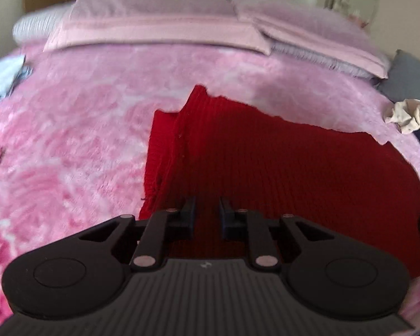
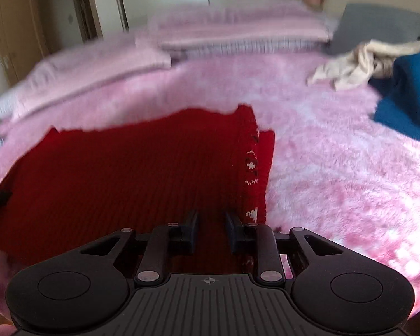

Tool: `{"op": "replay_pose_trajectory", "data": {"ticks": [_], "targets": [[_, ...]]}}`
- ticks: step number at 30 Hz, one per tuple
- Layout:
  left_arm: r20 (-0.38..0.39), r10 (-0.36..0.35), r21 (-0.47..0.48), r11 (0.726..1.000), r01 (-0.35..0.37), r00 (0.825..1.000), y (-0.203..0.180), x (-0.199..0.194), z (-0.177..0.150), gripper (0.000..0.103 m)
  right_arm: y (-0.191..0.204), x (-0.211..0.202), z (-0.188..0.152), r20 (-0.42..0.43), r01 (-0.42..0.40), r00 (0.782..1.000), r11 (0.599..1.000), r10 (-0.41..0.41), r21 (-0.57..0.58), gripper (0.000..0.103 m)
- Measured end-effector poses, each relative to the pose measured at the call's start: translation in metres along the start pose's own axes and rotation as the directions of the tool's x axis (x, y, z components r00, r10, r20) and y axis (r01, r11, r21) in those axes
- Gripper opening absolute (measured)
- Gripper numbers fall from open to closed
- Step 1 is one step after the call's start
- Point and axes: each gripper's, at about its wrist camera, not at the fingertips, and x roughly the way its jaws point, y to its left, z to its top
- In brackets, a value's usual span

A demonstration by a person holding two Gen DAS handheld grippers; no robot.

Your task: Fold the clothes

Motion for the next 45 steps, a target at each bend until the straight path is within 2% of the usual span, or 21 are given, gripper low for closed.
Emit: {"op": "replay_pose_trajectory", "data": {"ticks": [3,4,6,9,11,13,14,18,20,21,22,23,25,26,29,31,34,36,38,42,45], "targets": [[-0.094,-0.036,-0.123,0.992,0.025,0.995,0.013,-0.016,0.013,0.022,-0.008,-0.013,0.023,-0.097,-0.016,0.995,0.991,0.029,0.131,0.028],[-0.122,-0.041,-0.144,0.989,0.024,0.992,0.016,-0.023,0.015,0.022,-0.010,-0.018,0.026,-0.129,-0.007,0.991,0.986,0.029,0.166,0.040],[-0.178,-0.032,-0.159,0.987,0.003,0.984,0.019,-0.035,0.017,0.024,-0.010,-0.027,0.032,-0.205,0.026,0.979,0.980,0.016,0.199,0.052],[-0.258,-0.033,-0.149,0.989,-0.006,0.966,0.010,-0.048,0.019,0.025,-0.010,-0.044,0.043,-0.309,0.065,0.951,0.989,-0.021,0.135,0.052],[-0.283,-0.035,-0.143,0.990,-0.006,0.959,-0.006,-0.054,0.019,0.025,-0.010,-0.052,0.054,-0.348,0.062,0.937,0.995,-0.030,0.082,0.052],[-0.292,-0.028,-0.144,0.990,-0.015,0.956,-0.023,-0.056,0.019,0.026,-0.018,-0.052,0.069,-0.367,0.019,0.930,0.999,-0.006,0.034,0.052],[-0.286,-0.003,-0.175,0.983,-0.049,0.958,-0.036,-0.057,0.016,0.026,-0.023,-0.049,0.078,-0.379,-0.009,0.925,1.000,0.011,0.008,0.052],[-0.270,0.100,-0.301,0.936,-0.182,0.958,-0.090,-0.061,0.006,0.026,-0.053,-0.009,0.121,-0.443,-0.172,0.889,0.981,0.115,-0.090,0.052],[-0.276,0.163,-0.363,0.895,-0.260,0.947,-0.126,-0.063,-0.005,0.026,-0.069,0.015,0.144,-0.476,-0.283,0.862,0.945,0.176,-0.164,0.052],[-0.302,0.199,-0.389,0.867,-0.311,0.932,-0.148,-0.065,-0.011,0.026,-0.076,0.024,0.154,-0.501,-0.338,0.843,0.917,0.196,-0.211,0.052],[-0.330,0.219,-0.422,0.836,-0.351,0.918,-0.172,-0.068,-0.017,0.026,-0.082,0.031,0.164,-0.528,-0.389,0.824,0.885,0.208,-0.258,0.052],[-0.340,0.210,-0.467,0.808,-0.358,0.917,-0.195,-0.073,-0.022,0.026,-0.089,0.037,0.173,-0.555,-0.429,0.804,0.854,0.214,-0.293,0.052],[-0.336,0.143,-0.551,0.772,-0.317,0.931,-0.235,-0.079,-0.032,0.028,-0.103,0.046,0.190,-0.603,-0.501,0.765,0.799,0.228,-0.334,0.052],[-0.337,0.130,-0.579,0.753,-0.314,0.932,-0.253,-0.082,-0.036,0.029,-0.109,0.050,0.195,-0.620,-0.528,0.749,0.776,0.234,-0.345,0.052],[-0.319,0.151,-0.653,0.680,-0.333,0.935,-0.288,-0.086,-0.052,0.030,-0.116,0.067,0.203,-0.671,-0.586,0.709,0.712,0.219,-0.386,0.052],[-0.311,0.151,-0.715,0.614,-0.335,0.939,-0.300,-0.085,-0.065,0.030,-0.116,0.076,0.205,-0.698,-0.625,0.684,0.664,0.211,-0.411,0.052],[-0.291,0.153,-0.789,0.519,-0.328,0.944,-0.314,-0.083,-0.086,0.030,-0.119,0.091,0.208,-0.748,-0.689,0.633,0.586,0.199,-0.427,0.052],[-0.277,0.174,-0.815,0.477,-0.327,0.945,-0.321,-0.083,-0.094,0.030,-0.121,0.106,0.213,-0.780,-0.721,0.598,0.550,0.186,-0.421,0.052],[-0.261,0.191,-0.839,0.440,-0.320,0.946,-0.328,-0.083,-0.102,0.031,-0.122,0.123,0.224,-0.806,-0.746,0.560,0.539,0.192,-0.390,0.052],[-0.214,0.223,-0.884,0.370,-0.286,0.951,-0.333,-0.080,-0.112,0.033,-0.117,0.164,0.257,-0.832,-0.787,0.469,0.568,0.296,-0.242,0.054],[-0.169,0.247,-0.916,0.319,-0.244,0.954,-0.331,-0.076,-0.117,0.034,-0.103,0.196,0.274,-0.843,-0.814,0.400,0.561,0.359,-0.147,0.071]]}}
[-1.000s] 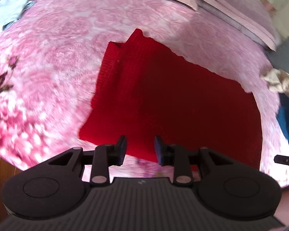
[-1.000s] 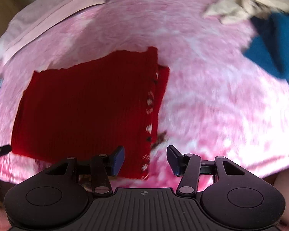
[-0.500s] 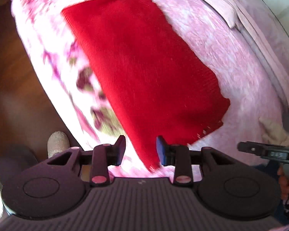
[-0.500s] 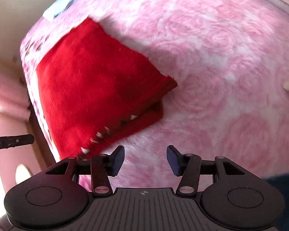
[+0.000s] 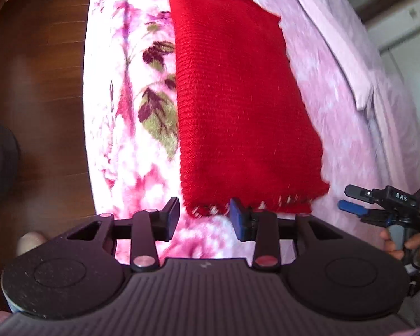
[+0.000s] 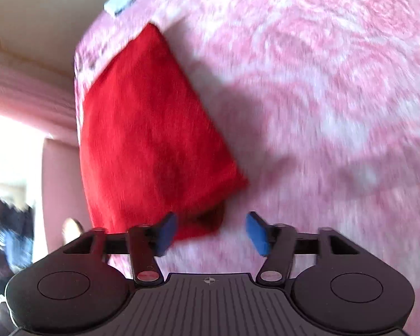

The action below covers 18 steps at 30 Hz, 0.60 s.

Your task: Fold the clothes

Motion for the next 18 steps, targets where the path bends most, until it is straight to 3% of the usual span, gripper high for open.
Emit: {"op": "replay_pose_trajectory", "data": {"ticks": [8,12,18], "targets": [[0.105,-0.052,-0.129,0.989,0.065,0.993,0.019,0.023,0.007,0.037,-0.023,0.056,0.055,-0.147,-0.158,0.978,0.985,0.148,-0.062,0.072],[0.152,-0.073,-0.151,0.984,0.096,0.986,0.030,0.034,0.014,0.037,-0.033,0.083,0.061,-0.224,-0.255,0.947,0.963,0.232,-0.082,0.071],[0.095,-0.195,-0.210,0.955,0.211,0.976,0.043,0.060,0.003,0.037,-0.054,0.094,0.071,-0.260,-0.413,0.879,0.911,0.400,0.008,0.071]]}}
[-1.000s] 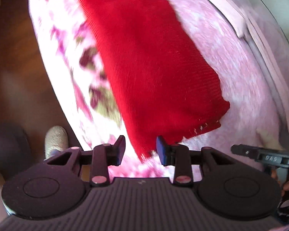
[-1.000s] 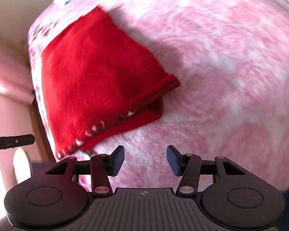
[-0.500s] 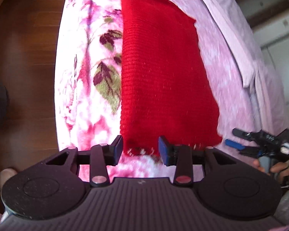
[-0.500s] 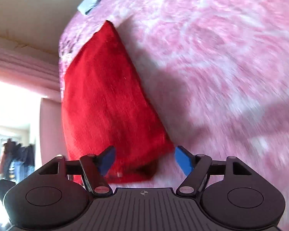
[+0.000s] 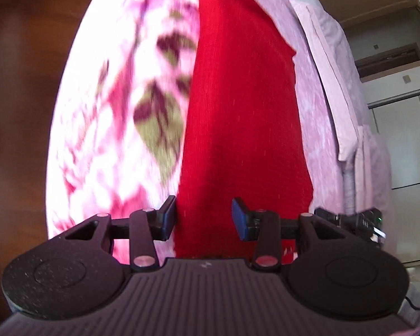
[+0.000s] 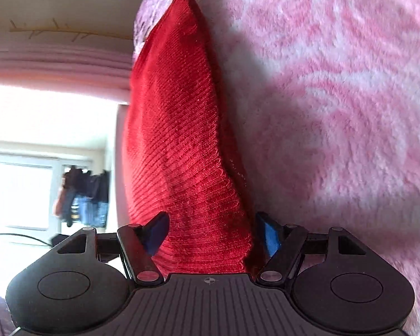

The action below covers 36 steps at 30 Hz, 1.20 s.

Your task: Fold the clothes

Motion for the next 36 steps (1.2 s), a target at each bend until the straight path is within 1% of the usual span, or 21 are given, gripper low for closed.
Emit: {"op": "replay_pose_trajectory", "data": {"ticks": [2,4,6,7,9,10,13,15,16,17,18,20,22,27,29,32,34,36], "targets": [[0.001,-0.035,-0.037,0.999,0.035,0.999,0.007,0.002,-0.006,0.036,-0.002,0.003,0.003,-0.024,-0.039,0.999,0.999,0.038,-0.009,0.071],[0.008,-0.060,-0.077,0.995,0.061,0.998,0.014,0.002,-0.007,0.034,0.000,0.007,0.005,-0.059,-0.054,0.997,0.998,0.052,-0.035,0.071],[0.014,-0.080,-0.111,0.991,0.081,0.997,0.020,0.003,-0.006,0.033,0.001,0.012,0.009,-0.120,-0.071,0.991,0.995,0.063,-0.066,0.070],[0.015,-0.088,-0.123,0.988,0.089,0.996,0.022,0.003,-0.004,0.033,0.000,0.014,0.010,-0.156,-0.080,0.986,0.994,0.067,-0.074,0.063],[0.013,-0.095,-0.115,0.989,0.096,0.995,0.022,0.006,-0.001,0.033,-0.002,0.015,0.012,-0.208,-0.078,0.976,0.993,0.059,-0.087,0.055],[0.012,-0.098,-0.111,0.989,0.099,0.995,0.022,0.007,0.000,0.033,-0.005,0.015,0.014,-0.218,-0.084,0.974,0.993,0.065,-0.079,0.054],[0.013,-0.112,-0.094,0.989,0.113,0.994,0.020,0.013,0.001,0.033,-0.009,0.018,0.026,-0.204,-0.106,0.974,0.993,0.096,-0.042,0.054],[0.012,-0.118,-0.097,0.988,0.119,0.993,0.020,0.016,0.002,0.027,-0.007,0.023,0.032,-0.203,-0.114,0.974,0.992,0.102,-0.048,0.054],[0.009,-0.117,-0.092,0.989,0.117,0.993,0.019,0.016,0.002,0.022,-0.005,0.026,0.033,-0.206,-0.112,0.974,0.992,0.098,-0.060,0.048],[-0.003,-0.113,-0.073,0.991,0.112,0.994,0.018,0.016,0.002,0.010,-0.004,0.026,0.032,-0.207,-0.095,0.975,0.993,0.077,-0.077,0.036],[-0.013,-0.108,-0.055,0.993,0.107,0.994,0.017,0.016,0.001,0.009,-0.005,0.024,0.031,-0.203,-0.082,0.977,0.994,0.064,-0.079,0.021],[-0.017,-0.102,-0.020,0.995,0.102,0.995,0.012,0.013,0.000,0.008,-0.009,0.019,0.028,-0.185,-0.068,0.981,0.995,0.054,-0.069,0.019],[-0.030,-0.097,-0.009,0.995,0.097,0.995,0.008,0.010,0.000,0.008,-0.009,0.011,0.021,-0.160,-0.057,0.986,0.997,0.047,-0.058,0.018],[-0.061,-0.111,-0.013,0.994,0.110,0.992,-0.002,0.000,0.010,0.007,-0.001,-0.004,0.012,-0.123,-0.024,0.992,0.999,0.020,-0.026,0.016],[-0.080,-0.142,-0.045,0.989,0.139,0.987,-0.003,-0.005,0.021,0.007,0.012,-0.013,0.011,-0.105,-0.022,0.994,0.999,0.019,-0.032,0.015],[-0.082,-0.213,-0.105,0.973,0.204,0.974,-0.010,-0.016,0.040,0.007,0.038,-0.024,0.019,-0.068,-0.016,0.998,0.999,0.014,-0.029,0.015],[-0.077,-0.260,-0.149,0.958,0.247,0.962,-0.016,-0.023,0.056,0.007,0.052,-0.031,0.027,-0.041,-0.009,0.999,1.000,0.009,-0.007,0.015],[-0.067,-0.306,-0.203,0.936,0.287,0.950,-0.021,-0.028,0.077,0.007,0.062,-0.039,0.038,-0.006,-0.018,1.000,0.999,0.019,0.045,0.015]]}}
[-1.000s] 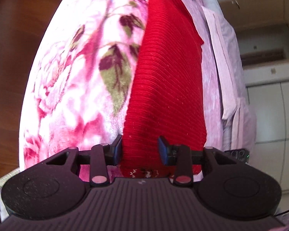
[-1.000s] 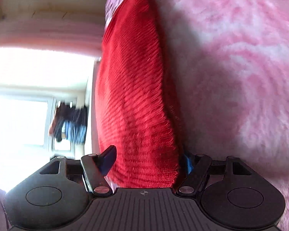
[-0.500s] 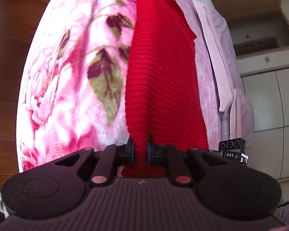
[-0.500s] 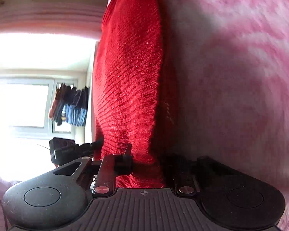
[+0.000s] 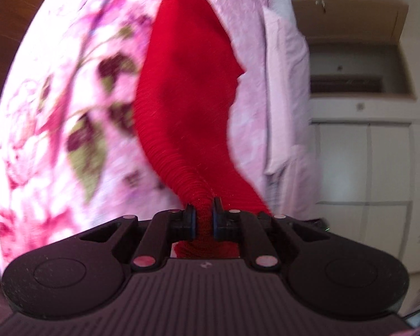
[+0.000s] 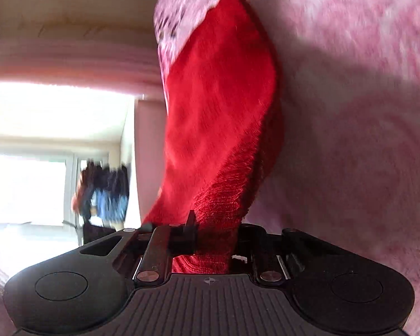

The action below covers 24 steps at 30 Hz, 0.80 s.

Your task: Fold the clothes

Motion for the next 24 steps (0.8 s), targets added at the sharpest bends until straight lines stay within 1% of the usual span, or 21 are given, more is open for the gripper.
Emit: {"op": "replay_pose_trajectory", "data": {"ticks": [3,6,8,10,11,13,14,15,16,17,18,19,20,22,23,24], "targets": [[0.019,-0.060,-0.073,0.995,0.062,0.998,-0.012,-0.005,0.035,0.007,0.014,-0.009,0.025,0.051,-0.043,0.998,0.996,0.038,0.082,0.015],[0.054,-0.115,-0.165,0.979,0.122,0.992,-0.018,-0.002,0.077,0.007,0.031,-0.001,0.061,0.086,-0.063,0.995,0.988,0.052,0.137,0.015],[0.085,-0.142,-0.258,0.953,0.160,0.986,-0.014,0.009,0.108,0.008,0.042,0.013,0.089,0.112,-0.058,0.993,0.985,0.040,0.163,0.015],[0.116,-0.160,-0.355,0.915,0.192,0.980,-0.004,0.025,0.135,0.008,0.041,0.031,0.122,0.145,-0.030,0.989,0.976,-0.001,0.215,0.015],[0.132,-0.159,-0.403,0.893,0.199,0.978,0.003,0.035,0.149,0.009,0.036,0.041,0.138,0.158,-0.010,0.987,0.967,-0.031,0.255,0.015],[0.151,-0.141,-0.465,0.863,0.196,0.978,0.017,0.054,0.179,0.012,0.025,0.063,0.167,0.178,0.021,0.980,0.942,-0.085,0.334,0.016],[0.148,-0.125,-0.468,0.865,0.180,0.981,0.022,0.062,0.194,0.012,0.018,0.077,0.177,0.185,0.027,0.977,0.928,-0.103,0.372,0.017],[0.139,-0.105,-0.453,0.878,0.157,0.985,0.024,0.069,0.208,0.012,0.010,0.090,0.186,0.191,0.034,0.974,0.911,-0.122,0.410,0.027],[0.128,-0.087,-0.436,0.890,0.135,0.988,0.026,0.075,0.221,0.012,0.003,0.104,0.196,0.196,0.039,0.970,0.894,-0.141,0.447,0.030],[0.108,-0.081,-0.409,0.905,0.119,0.991,0.025,0.078,0.233,0.012,0.000,0.108,0.200,0.216,0.025,0.966,0.886,-0.141,0.464,0.031],[0.085,-0.080,-0.387,0.916,0.106,0.993,0.023,0.080,0.241,0.013,-0.001,0.107,0.202,0.245,0.001,0.961,0.883,-0.131,0.470,0.035],[0.057,-0.080,-0.370,0.924,0.096,0.995,0.022,0.081,0.250,0.014,-0.002,0.106,0.204,0.273,-0.024,0.954,0.880,-0.122,0.475,0.044],[0.027,-0.089,-0.367,0.925,0.092,0.996,0.022,0.082,0.255,0.015,-0.003,0.105,0.206,0.301,-0.048,0.947,0.876,-0.113,0.479,0.049],[-0.030,-0.106,-0.366,0.926,0.087,0.994,0.021,0.085,0.266,0.016,-0.005,0.103,0.210,0.357,-0.098,0.929,0.869,-0.095,0.485,0.071],[-0.042,-0.122,-0.404,0.910,0.095,0.992,0.023,0.086,0.268,0.019,-0.005,0.099,0.211,0.391,-0.130,0.916,0.863,-0.084,0.489,0.073],[-0.052,-0.140,-0.444,0.890,0.102,0.989,0.024,0.088,0.269,0.020,-0.002,0.092,0.212,0.421,-0.138,0.903,0.867,-0.089,0.479,0.073]]}}
